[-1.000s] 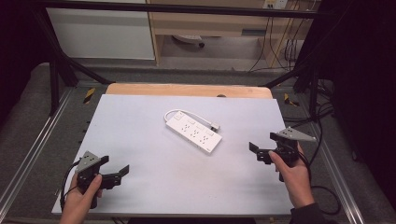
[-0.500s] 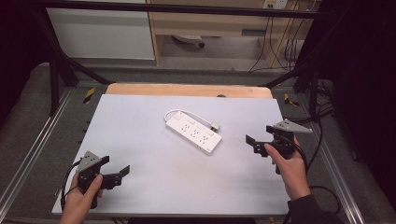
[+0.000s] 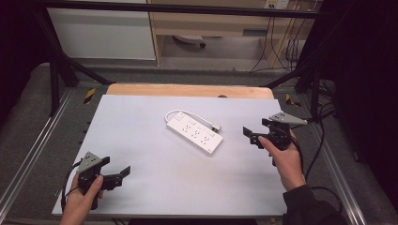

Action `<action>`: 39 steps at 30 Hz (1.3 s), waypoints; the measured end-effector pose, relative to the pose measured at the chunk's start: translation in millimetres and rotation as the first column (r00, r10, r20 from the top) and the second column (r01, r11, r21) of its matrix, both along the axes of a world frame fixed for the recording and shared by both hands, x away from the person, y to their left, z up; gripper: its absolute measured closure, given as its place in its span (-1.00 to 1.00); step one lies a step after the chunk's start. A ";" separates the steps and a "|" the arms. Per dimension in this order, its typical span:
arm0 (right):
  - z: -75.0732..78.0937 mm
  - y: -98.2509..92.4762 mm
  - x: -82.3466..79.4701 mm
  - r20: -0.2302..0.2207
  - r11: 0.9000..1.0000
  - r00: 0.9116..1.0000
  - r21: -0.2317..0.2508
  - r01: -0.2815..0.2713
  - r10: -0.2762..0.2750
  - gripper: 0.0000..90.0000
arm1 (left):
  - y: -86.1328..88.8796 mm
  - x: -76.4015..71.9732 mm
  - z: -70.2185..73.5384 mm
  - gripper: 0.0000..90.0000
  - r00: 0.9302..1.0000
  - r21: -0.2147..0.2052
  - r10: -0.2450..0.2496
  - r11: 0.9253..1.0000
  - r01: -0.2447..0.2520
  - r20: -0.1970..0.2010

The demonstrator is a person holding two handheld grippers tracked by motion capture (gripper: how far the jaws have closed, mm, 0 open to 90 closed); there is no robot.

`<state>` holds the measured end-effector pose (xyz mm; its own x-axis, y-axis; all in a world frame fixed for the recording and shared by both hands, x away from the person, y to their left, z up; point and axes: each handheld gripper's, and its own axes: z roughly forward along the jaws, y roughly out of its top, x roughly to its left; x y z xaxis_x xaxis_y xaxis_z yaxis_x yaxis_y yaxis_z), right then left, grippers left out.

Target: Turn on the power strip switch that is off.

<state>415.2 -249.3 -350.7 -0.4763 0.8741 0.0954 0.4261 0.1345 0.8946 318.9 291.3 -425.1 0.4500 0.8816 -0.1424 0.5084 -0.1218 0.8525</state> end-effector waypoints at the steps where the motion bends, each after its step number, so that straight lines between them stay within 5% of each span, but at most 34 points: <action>1: 0.9 0.8 1.1 0.002 1.000 1.000 0.001 -0.001 0.001 -0.58 | 0.2 0.1 0.0 -0.84 1.000 0.002 -0.002 1.000 0.002 0.001; 12: -0.3 5.3 17.2 -0.002 1.000 1.000 0.009 -0.013 0.013 0.20 | 0.1 0.4 0.0 -0.84 1.000 0.005 -0.006 1.000 0.006 -0.001; 21: -3.7 16.9 26.0 0.033 1.000 0.999 0.000 -0.017 0.017 0.65 | -0.2 0.6 -0.1 -0.84 1.000 0.007 -0.005 1.000 0.005 -0.004; 39: -15.2 48.8 55.5 0.051 0.999 0.998 0.019 -0.042 0.041 1.00 | 0.4 1.3 -0.3 -0.84 1.000 0.014 -0.010 1.000 0.010 -0.002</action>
